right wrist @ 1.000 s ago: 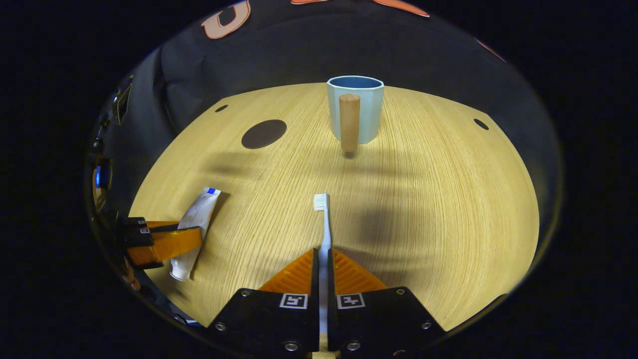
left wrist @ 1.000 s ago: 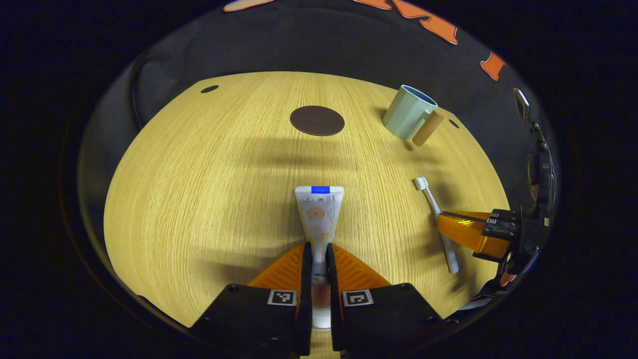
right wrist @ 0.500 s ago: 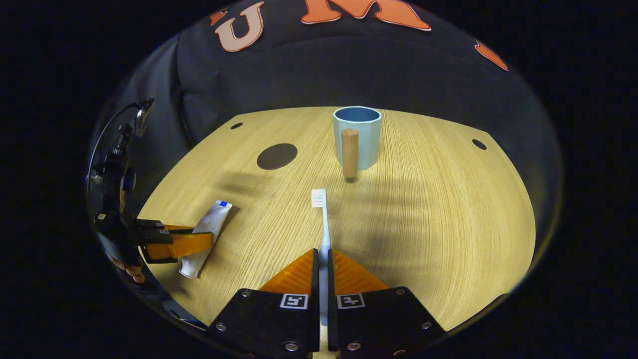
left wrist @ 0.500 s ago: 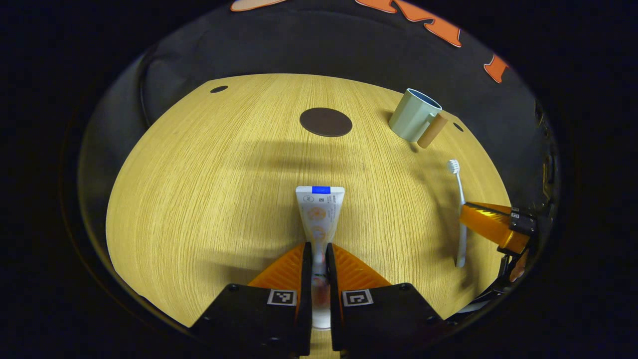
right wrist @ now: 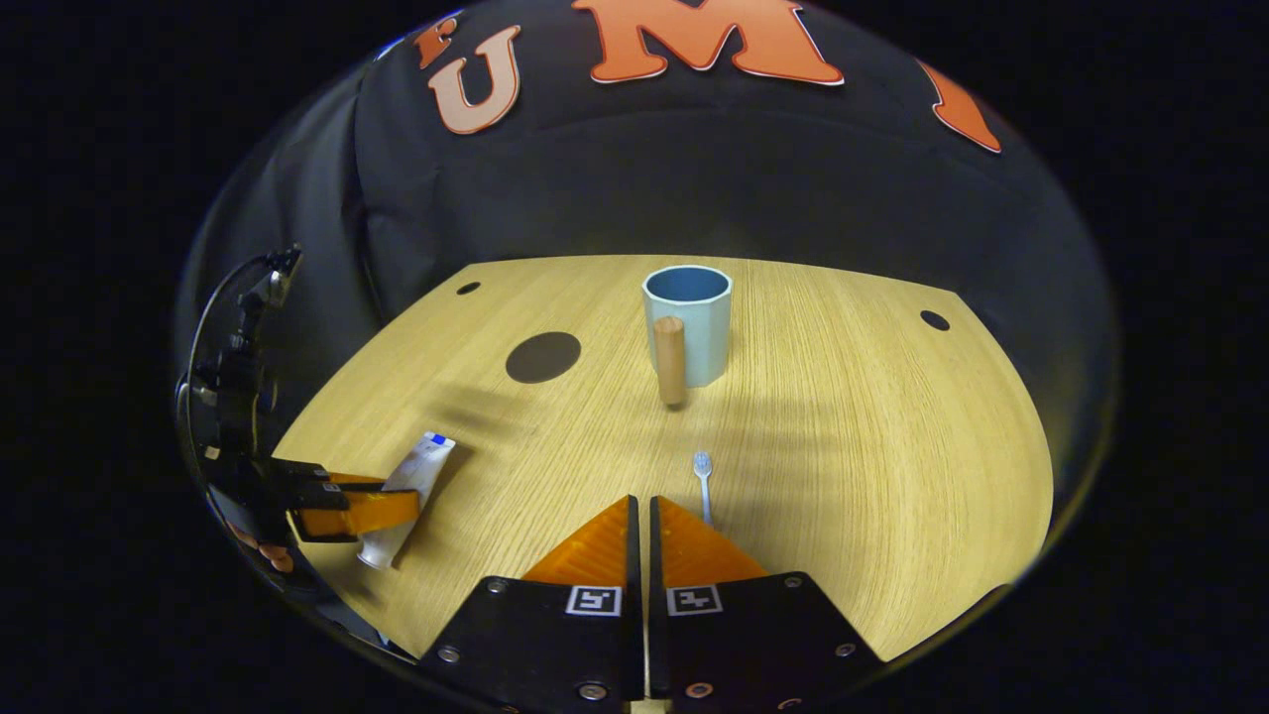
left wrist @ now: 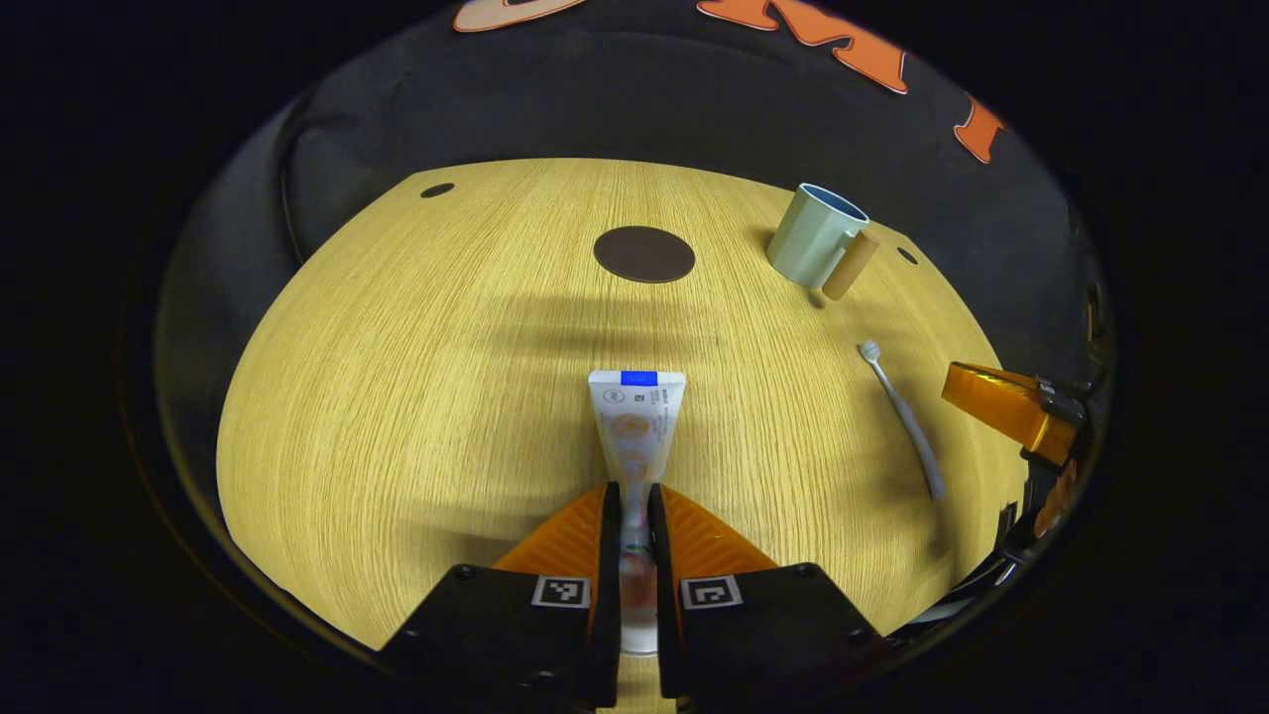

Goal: Put the toothbrush and toothpaste on the desktop into the cup, then pick up the cup and place it on the coaster on the desktop.

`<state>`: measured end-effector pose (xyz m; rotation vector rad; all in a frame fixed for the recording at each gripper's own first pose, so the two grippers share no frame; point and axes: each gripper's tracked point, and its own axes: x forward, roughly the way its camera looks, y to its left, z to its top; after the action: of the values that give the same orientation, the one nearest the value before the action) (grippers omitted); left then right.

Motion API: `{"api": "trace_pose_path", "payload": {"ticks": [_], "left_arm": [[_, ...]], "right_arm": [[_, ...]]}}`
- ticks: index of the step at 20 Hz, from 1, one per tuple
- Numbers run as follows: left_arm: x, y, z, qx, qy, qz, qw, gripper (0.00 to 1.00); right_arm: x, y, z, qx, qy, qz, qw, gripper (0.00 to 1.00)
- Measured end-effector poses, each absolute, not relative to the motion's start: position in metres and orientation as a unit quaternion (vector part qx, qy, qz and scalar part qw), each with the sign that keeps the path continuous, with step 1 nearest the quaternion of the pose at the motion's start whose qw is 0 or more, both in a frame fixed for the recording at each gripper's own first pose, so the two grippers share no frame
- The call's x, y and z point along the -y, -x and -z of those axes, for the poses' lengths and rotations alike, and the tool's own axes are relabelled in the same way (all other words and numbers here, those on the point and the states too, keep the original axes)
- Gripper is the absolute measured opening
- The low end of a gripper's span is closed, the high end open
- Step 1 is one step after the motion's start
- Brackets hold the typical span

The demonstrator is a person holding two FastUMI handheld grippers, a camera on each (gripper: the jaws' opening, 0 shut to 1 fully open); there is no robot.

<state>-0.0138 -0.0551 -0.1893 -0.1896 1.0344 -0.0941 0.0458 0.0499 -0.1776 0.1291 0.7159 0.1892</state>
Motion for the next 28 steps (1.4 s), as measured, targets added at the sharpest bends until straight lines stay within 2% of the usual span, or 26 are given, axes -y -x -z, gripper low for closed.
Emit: {"api": "trace_pose_path", "payload": {"ticks": [1,6,9,10,12,13,15,17,19,20,21,22,23,28], "left_arm": [[0.055,0.013,0.189,-0.494,0.09,0.046,0.864,0.19],[0.055,0.013,0.19,-0.492,0.09,0.044,0.865,0.19],[0.055,0.011,0.19,-0.493,0.09,0.045,0.864,0.19],[0.056,0.012,0.19,-0.493,0.091,0.045,0.864,0.19],[0.056,0.011,0.19,-0.494,0.093,0.046,0.863,0.19],[0.056,0.011,0.191,-0.495,0.095,0.046,0.863,0.19],[0.058,0.011,0.191,-0.495,0.1,0.049,0.862,0.19],[0.057,0.01,0.191,-0.498,0.103,0.05,0.86,0.19],[0.057,0.01,0.191,-0.498,0.102,0.05,0.86,0.19],[0.057,0.01,0.191,-0.497,0.102,0.051,0.86,0.19],[0.057,0.009,0.191,-0.496,0.101,0.052,0.861,0.19],[0.057,0.009,0.191,-0.495,0.101,0.053,0.861,0.19],[0.058,0.009,0.191,-0.495,0.101,0.054,0.861,0.19],[0.056,0.009,0.19,-0.493,0.099,0.056,0.862,0.19]], "right_arm": [[-0.046,-0.046,0.183,-0.355,-0.051,-0.089,0.929,0.03],[-0.029,-0.046,0.21,-0.383,0.002,-0.07,0.921,0.28],[-0.021,-0.047,0.22,-0.394,0.004,-0.062,0.917,0.36],[-0.019,-0.046,0.223,-0.4,0.001,-0.061,0.914,0.44],[-0.018,-0.045,0.232,-0.412,-0.008,-0.06,0.909,0.46],[-0.016,-0.045,0.236,-0.419,-0.012,-0.058,0.906,0.51],[-0.017,-0.043,0.24,-0.431,-0.032,-0.061,0.9,0.51],[-0.011,-0.045,0.236,-0.435,-0.048,-0.054,0.898,0.49],[-0.008,-0.047,0.238,-0.429,-0.03,-0.051,0.901,0.39],[-0.011,-0.046,0.239,-0.427,-0.024,-0.055,0.902,0.25],[-0.013,-0.046,0.237,-0.426,-0.021,-0.057,0.903,0.19],[-0.015,-0.048,0.237,-0.423,-0.016,-0.058,0.904,0.05],[-0.016,-0.049,0.237,-0.422,-0.011,-0.058,0.905,0.07],[-0.02,-0.056,0.226,-0.396,-0.025,-0.061,0.916,0.04]]}}
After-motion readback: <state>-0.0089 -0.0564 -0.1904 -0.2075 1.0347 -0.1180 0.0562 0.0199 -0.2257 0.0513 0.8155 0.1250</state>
